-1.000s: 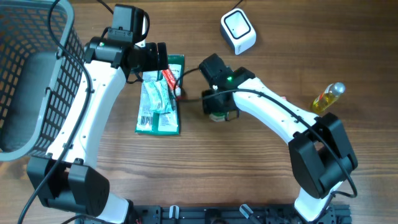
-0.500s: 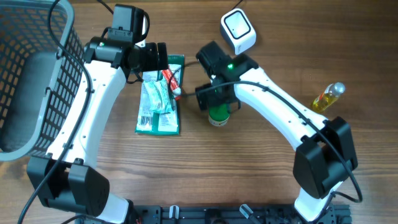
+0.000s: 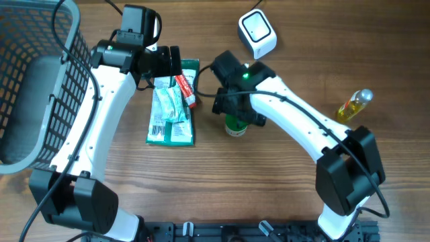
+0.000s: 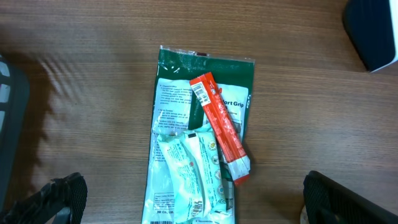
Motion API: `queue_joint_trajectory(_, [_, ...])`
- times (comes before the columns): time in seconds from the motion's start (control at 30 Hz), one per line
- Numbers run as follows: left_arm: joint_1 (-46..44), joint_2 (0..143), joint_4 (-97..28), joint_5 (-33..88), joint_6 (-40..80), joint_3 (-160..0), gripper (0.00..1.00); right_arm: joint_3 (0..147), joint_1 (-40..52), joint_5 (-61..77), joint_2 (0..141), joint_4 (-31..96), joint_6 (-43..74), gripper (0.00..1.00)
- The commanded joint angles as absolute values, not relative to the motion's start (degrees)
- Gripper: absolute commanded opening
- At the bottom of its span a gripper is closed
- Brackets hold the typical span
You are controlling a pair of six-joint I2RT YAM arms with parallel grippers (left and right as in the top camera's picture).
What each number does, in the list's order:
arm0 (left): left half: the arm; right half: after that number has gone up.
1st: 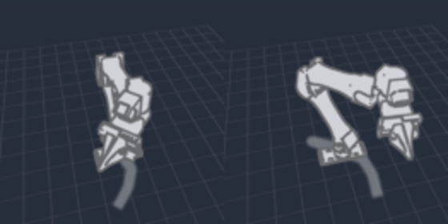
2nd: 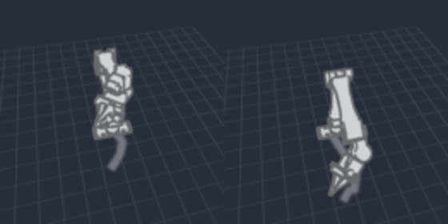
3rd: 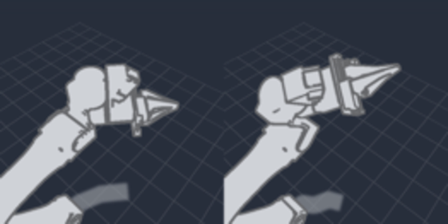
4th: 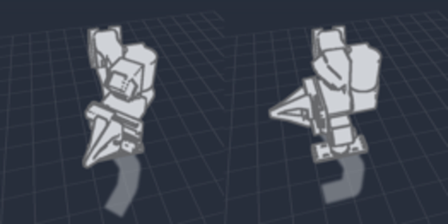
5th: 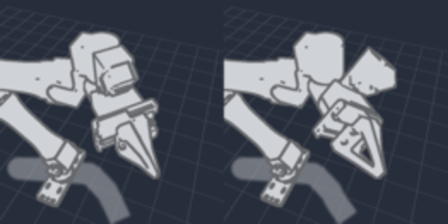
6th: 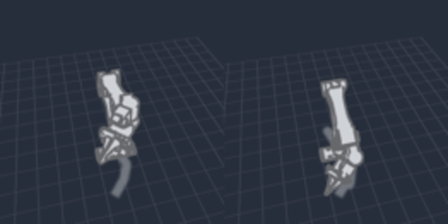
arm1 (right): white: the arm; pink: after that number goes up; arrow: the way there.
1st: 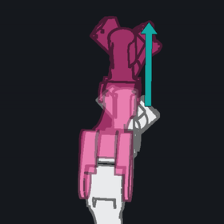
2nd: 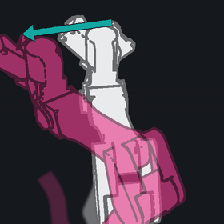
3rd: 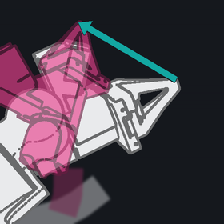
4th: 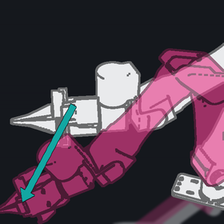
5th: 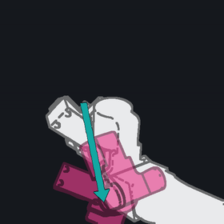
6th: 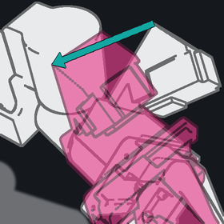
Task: Scan the item barcode
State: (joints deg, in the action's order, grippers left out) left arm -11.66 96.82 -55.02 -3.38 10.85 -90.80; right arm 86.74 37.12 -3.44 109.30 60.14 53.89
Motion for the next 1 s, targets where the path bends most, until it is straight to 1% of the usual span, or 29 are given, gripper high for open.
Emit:
queue_joint_trajectory(0.0, [-11.4,97.3,-54.9,-3.9,11.4,-91.0,1.0,83.7,37.8,-3.1,108.7,57.6,58.7,0.97])
queue_joint_trajectory(0.07, [-11.4,97.3,-54.9,-3.9,11.4,-91.0,1.0,82.6,37.8,-3.1,108.7,57.0,58.7,0.93])
queue_joint_trajectory(0.1, [-11.4,97.3,-54.9,-3.9,11.4,-91.0,1.0,82.0,37.8,-3.2,108.7,56.4,58.7,0.89])
queue_joint_trajectory(0.17, [-11.4,97.3,-54.9,-3.9,11.4,-91.0,1.0,81.2,37.8,-3.2,108.7,55.5,58.7,0.8])
queue_joint_trajectory(0.23, [-11.4,97.3,-54.9,-3.9,11.4,-91.0,1.0,80.6,37.8,-3.2,108.7,55.0,58.7,0.75])
queue_joint_trajectory(0.33, [-11.4,97.3,-54.9,-3.9,11.4,-91.0,1.0,80.5,37.8,-4.4,108.7,55.3,57.6,0.74])
queue_joint_trajectory(0.4, [-11.4,97.3,-54.9,-3.9,11.4,-91.0,1.0,80.5,37.8,-6.1,108.7,55.3,54.1,0.71])
queue_joint_trajectory(0.47, [-11.4,97.3,-54.9,-3.9,11.4,-91.0,1.0,80.5,37.8,-7.2,108.7,55.0,47.1,0.7])
queue_joint_trajectory(0.73, [-11.4,97.3,-54.9,-3.9,11.4,-91.0,1.0,80.5,37.8,-11.7,108.7,55.1,22.8,0.67])
queue_joint_trajectory(0.87, [-11.4,97.3,-54.9,-3.9,11.4,-91.0,1.0,80.5,37.8,-11.8,108.7,55.0,21.1,0.68])
queue_joint_trajectory(0.97, [-11.4,97.3,-54.9,-3.9,11.4,-91.0,1.0,80.5,37.4,-11.6,108.7,55.0,24.1,0.81])
